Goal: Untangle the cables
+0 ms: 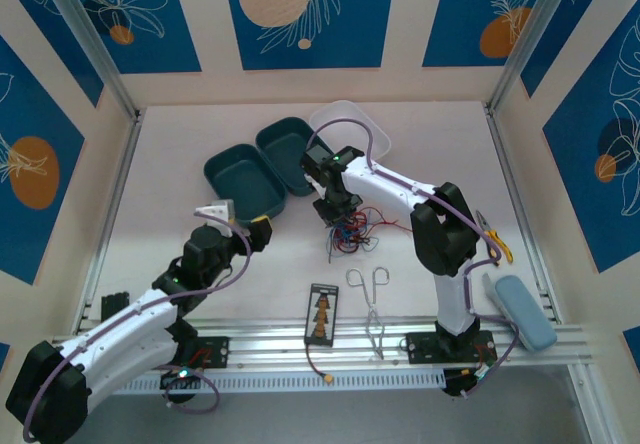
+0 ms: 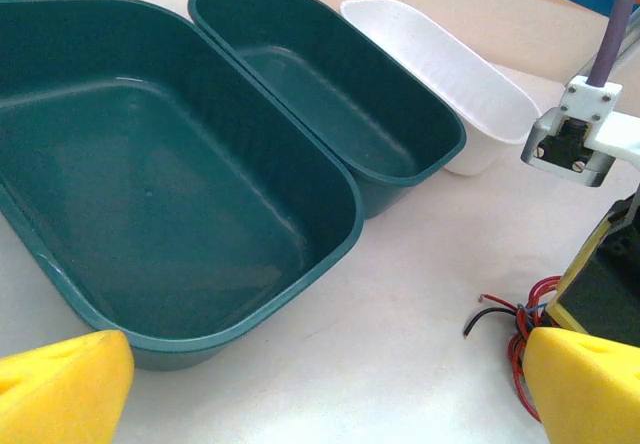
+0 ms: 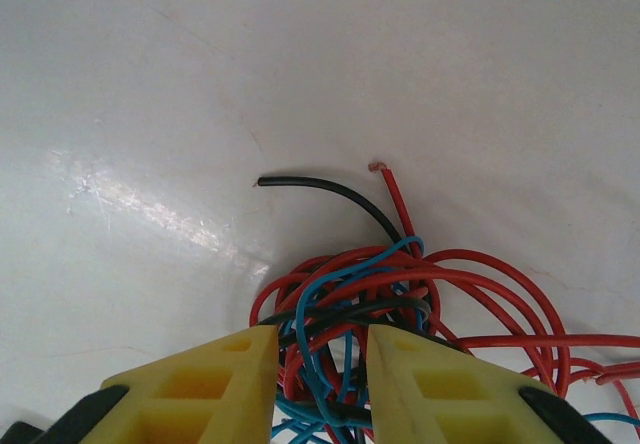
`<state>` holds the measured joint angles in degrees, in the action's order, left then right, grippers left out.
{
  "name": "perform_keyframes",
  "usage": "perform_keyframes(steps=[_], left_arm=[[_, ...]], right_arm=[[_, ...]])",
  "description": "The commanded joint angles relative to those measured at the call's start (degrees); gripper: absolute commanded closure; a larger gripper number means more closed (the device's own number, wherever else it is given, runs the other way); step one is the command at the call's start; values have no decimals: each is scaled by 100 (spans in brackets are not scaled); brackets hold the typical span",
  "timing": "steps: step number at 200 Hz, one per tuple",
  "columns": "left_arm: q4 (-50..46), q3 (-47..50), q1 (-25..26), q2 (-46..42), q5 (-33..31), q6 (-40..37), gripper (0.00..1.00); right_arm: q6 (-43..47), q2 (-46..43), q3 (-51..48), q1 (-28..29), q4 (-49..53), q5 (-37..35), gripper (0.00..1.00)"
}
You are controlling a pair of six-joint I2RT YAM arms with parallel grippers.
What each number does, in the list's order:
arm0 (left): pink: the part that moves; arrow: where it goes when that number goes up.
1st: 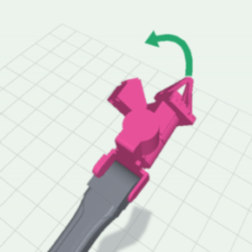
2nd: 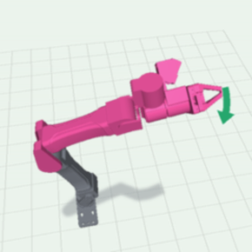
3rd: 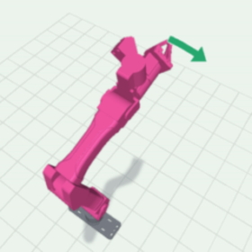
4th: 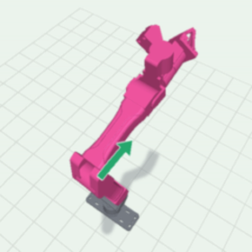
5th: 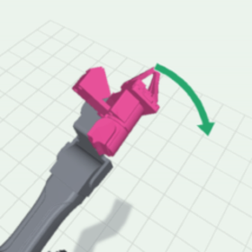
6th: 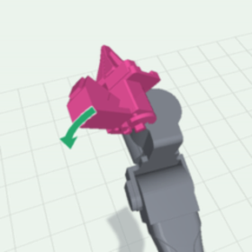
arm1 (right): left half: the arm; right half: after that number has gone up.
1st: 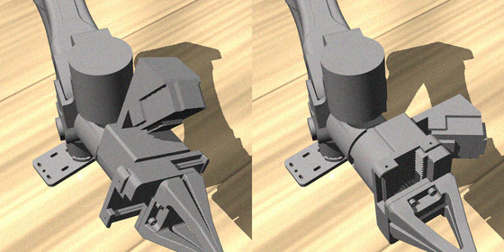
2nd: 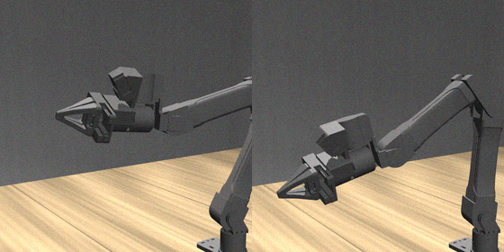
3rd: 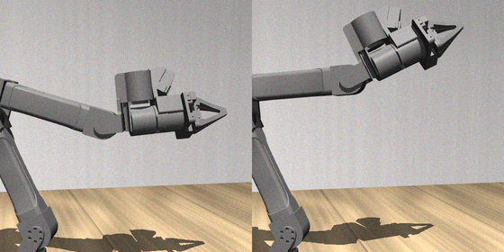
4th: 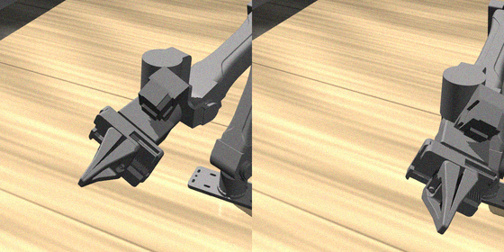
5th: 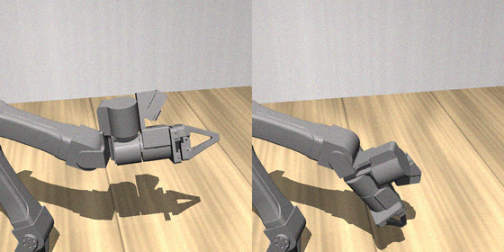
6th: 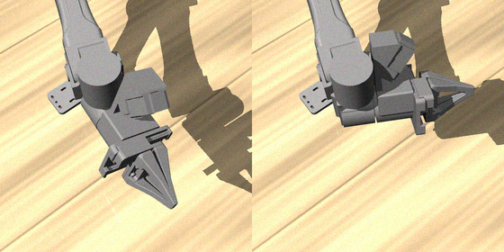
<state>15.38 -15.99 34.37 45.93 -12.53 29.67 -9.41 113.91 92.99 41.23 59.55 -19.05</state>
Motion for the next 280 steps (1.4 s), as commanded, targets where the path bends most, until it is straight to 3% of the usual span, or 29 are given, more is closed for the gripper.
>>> perform_keyframes(steps=[1, 31, 68, 105, 169, 246, 280], left_arm=[[10, 43, 20, 18, -116, -67, 0], [-15, 3, 18, 50, -102, -75, 0], [-495, -346, 19, 131, -166, -97, 0], [-729, -622, 24, 239, 15, -284, 0], [-285, -898, 19, 657, 784, -546, 0], [559, -1788, 83, 2355, 2100, -530, 3], [1010, -1965, 417, 3028, 2178, -502, 3]], right_arm=[[44, 104, -53, -10, 147, 136, 75], [19, -29, -6, -10, 117, 77, 93], [-58, -523, 204, -1, 67, -44, 100], [-161, -1199, 332, -1, -174, 180, 100], [-337, -1859, 739, 5, -221, 624, 100], [-718, -2646, 389, 5, -766, 1403, 100], [-822, -2784, 165, -75, -992, 1421, 100]])
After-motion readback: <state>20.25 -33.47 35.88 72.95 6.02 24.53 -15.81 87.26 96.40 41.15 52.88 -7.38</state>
